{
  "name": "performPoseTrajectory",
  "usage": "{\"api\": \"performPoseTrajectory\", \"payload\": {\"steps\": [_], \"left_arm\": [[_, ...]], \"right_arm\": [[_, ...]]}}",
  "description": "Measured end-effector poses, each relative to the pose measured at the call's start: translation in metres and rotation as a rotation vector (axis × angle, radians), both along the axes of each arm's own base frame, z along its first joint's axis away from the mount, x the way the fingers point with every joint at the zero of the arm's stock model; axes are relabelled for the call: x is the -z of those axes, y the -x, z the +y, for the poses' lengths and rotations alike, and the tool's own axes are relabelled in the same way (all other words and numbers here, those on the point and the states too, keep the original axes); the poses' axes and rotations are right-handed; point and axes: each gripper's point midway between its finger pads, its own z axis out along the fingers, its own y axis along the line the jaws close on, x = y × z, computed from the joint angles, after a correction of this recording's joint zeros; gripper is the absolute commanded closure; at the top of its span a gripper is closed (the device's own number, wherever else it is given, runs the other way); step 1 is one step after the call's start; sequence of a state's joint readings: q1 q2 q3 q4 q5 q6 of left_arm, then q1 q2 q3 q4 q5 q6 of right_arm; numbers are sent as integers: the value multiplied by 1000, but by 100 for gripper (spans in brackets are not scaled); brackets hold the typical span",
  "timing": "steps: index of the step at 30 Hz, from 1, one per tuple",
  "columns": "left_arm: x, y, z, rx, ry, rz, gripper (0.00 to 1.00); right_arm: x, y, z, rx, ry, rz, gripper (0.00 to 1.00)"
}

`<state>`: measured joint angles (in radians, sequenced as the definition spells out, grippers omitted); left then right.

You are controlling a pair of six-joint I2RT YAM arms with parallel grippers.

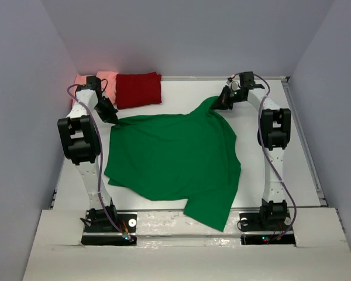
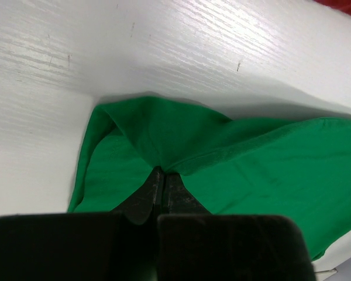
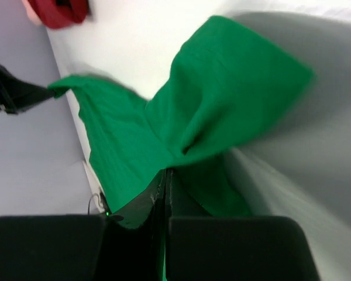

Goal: Fold and stack the t-shirts
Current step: Fold the tshirt

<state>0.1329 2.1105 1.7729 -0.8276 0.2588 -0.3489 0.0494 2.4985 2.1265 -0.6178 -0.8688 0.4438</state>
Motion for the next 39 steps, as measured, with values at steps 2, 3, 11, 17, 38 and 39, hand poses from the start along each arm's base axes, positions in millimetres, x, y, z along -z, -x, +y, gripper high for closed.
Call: {"api": "performPoseTrajectory", "payload": {"steps": [2, 3, 11, 17, 38, 39], "left_arm": [[0, -1, 0, 0, 1, -2, 100], [0, -1, 0, 1, 2, -3, 100], [0, -1, 0, 1, 2, -7, 100], [-1, -2, 0, 2, 3, -9, 100], [3, 0, -2, 4, 10, -2, 100], [3, 0, -2, 4, 10, -1, 100]], "right_arm": [[1, 13, 13, -51, -15, 13, 100], [2, 21, 19, -73, -17, 25, 100], [22, 87, 67, -265, 92, 146, 81], [38, 102, 50, -259, 247, 208, 46], [-3, 45, -7, -62, 312, 89, 45], [-2, 44, -12, -52, 315, 93, 45]]}}
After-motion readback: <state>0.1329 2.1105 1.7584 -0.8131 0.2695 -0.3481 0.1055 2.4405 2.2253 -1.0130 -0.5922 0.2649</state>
